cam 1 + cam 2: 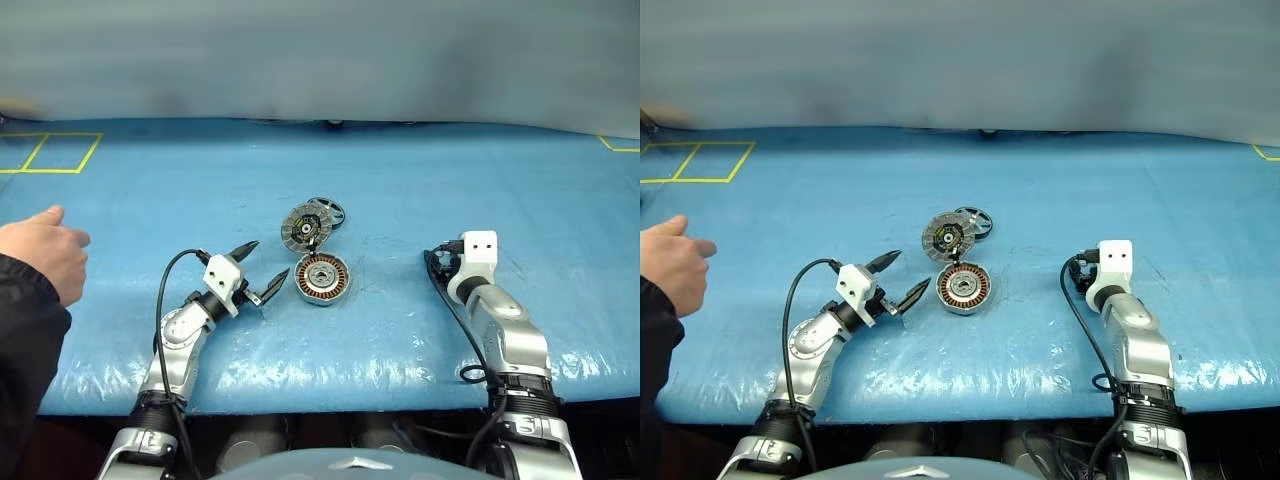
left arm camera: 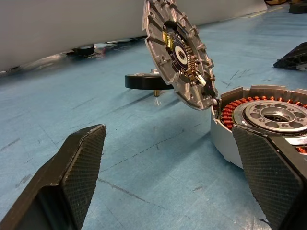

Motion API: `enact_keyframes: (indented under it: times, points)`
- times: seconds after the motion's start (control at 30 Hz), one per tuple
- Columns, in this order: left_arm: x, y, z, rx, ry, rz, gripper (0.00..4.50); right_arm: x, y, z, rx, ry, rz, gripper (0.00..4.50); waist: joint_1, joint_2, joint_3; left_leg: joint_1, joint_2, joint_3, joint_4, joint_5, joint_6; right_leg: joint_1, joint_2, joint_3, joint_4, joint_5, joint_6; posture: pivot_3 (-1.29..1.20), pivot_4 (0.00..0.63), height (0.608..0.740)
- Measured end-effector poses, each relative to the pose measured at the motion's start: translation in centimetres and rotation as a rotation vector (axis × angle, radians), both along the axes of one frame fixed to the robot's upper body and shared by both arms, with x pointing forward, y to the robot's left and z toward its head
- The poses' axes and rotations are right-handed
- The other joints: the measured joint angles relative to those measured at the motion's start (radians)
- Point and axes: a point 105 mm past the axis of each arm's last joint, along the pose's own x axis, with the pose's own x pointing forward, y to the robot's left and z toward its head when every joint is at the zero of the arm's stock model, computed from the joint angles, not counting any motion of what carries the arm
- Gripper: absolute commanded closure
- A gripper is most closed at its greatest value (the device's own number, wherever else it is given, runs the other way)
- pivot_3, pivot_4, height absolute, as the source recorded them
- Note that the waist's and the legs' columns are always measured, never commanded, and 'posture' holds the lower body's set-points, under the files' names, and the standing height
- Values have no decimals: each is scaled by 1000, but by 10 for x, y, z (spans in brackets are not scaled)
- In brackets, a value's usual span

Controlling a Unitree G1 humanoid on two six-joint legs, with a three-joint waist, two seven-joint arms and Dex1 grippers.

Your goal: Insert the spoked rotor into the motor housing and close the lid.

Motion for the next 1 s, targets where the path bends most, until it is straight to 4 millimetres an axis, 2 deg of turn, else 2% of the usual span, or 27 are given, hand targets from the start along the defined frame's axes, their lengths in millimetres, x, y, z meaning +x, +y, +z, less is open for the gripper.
enact_keyframes:
  times: [0.1, 0.23, 0.3, 0.43, 0.5, 0.6, 0.67, 0.87, 1.0]
  points:
    - [-1, 0, -1, 0, 3, 1, 0, -4, 0, -1, -8, 12, -7, 3846, 2, 0, -2, 0, 0, 0, 0, 0, 0, 0, 0, 0, 0, 0, 0, 0, 150, 740]
    - [-1, 1, -1, 1, 4, 2, 0, -11, 5, -2, -13, 18, 19, 3846, 5, 0, -4, 0, 0, 0, 0, 0, 0, 0, 0, 0, 0, 0, 0, 0, 150, 740]
    - [-1, 1, -2, 2, 5, 0, 0, -16, 15, -1, -3, 3, 73, 3846, 4, 1, -4, 0, 0, 0, 0, 0, 0, 0, 0, 0, 0, 0, 0, 0, 150, 740]
    - [-3, -2, -2, 3, 8, -25, 0, -26, 60, 5, 50, -46, 302, 3846, -6, 3, -3, -1, 1, 2, -1, 0, 0, -1, 1, 2, 0, 0, 0, 0, 150, 740]
    - [-6, -3, -3, 5, 12, -50, 0, -29, 88, 22, 71, -107, 444, 3846, -9, 3, -2, -1, 2, 2, -1, 0, 1, -2, 1, 2, 0, 0, 0, 0, 150, 740]
    - [-9, -4, -5, 9, 19, -78, 0, -31, 112, 47, 55, -181, 593, 3846, -7, 3, -2, -1, 2, 2, -1, -1, 1, -2, 1, 1, -1, 0, 0, 0, 150, 740]
    - [-10, -5, -5, 7, 22, -92, 0, -34, 124, 52, 45, -190, 666, 3846, -3, 3, -2, -1, 2, 2, -1, -1, 1, -2, 1, 1, -1, 0, 0, 0, 150, 740]
    - [-13, -6, -6, 12, 26, -111, 0, -48, 167, 46, 29, -133, 913, 3846, -1, 3, -2, -1, 2, 2, -1, -1, 1, -2, 1, 1, -1, 0, 0, 0, 150, 740]
    - [-15, -7, -9, 13, 35, -119, 0, -47, 180, 36, 4, -87, 969, 3846, 1, 3, -2, -1, 2, 2, -1, -1, 1, -2, 1, 1, -2, 0, 0, 0, 150, 740]
